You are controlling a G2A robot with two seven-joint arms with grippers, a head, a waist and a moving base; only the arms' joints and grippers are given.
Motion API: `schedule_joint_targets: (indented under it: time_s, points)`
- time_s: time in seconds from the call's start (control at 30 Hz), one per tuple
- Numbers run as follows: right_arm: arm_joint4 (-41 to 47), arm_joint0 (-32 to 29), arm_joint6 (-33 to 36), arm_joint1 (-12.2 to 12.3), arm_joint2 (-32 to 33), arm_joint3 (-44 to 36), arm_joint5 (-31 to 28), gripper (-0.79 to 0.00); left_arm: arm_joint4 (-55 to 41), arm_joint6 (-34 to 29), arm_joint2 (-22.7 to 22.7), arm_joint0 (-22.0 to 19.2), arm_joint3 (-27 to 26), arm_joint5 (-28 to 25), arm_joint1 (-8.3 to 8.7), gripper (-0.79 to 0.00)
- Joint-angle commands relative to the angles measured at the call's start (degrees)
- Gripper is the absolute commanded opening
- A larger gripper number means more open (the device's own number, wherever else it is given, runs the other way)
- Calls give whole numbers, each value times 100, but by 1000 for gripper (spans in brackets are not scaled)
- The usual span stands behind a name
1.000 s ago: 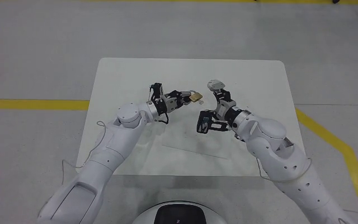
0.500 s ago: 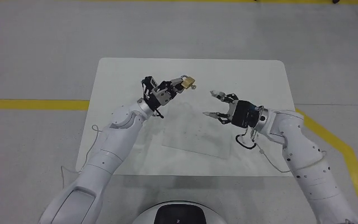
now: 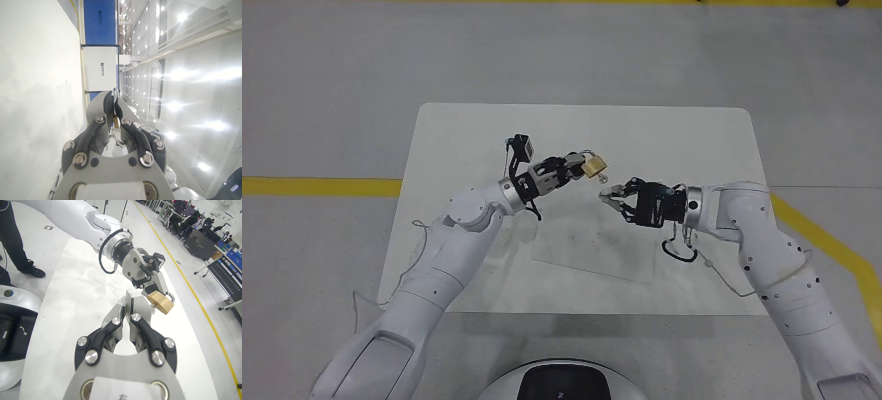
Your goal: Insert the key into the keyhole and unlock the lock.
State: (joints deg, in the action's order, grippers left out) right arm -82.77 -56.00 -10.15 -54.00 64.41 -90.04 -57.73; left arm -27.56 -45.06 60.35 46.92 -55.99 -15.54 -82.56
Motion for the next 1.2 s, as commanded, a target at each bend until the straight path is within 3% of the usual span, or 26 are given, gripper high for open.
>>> schedule_joint_targets:
  time_s: [0.0,0.27,0.67,0.7,0.77,1.17]
  points:
    - [-17,45,13,-6,-33,35,-27,-785,10,-66,15,11,-8,-21,8,-785]
    - [-168,212,130,-13,-256,64,-27,-785,231,-406,-16,13,-36,-34,39,-785]
    - [-71,278,109,30,-290,126,24,-785,106,-338,18,78,-65,-114,32,-785]
    - [-35,248,60,36,-242,114,69,-640,59,-265,46,93,-62,-111,32,-785]
    - [-6,160,-66,57,-129,66,143,0,-49,-132,95,131,-73,-96,28,-785]
    - [9,101,-158,70,-66,37,164,0,-114,89,137,192,-110,-47,23,-785]
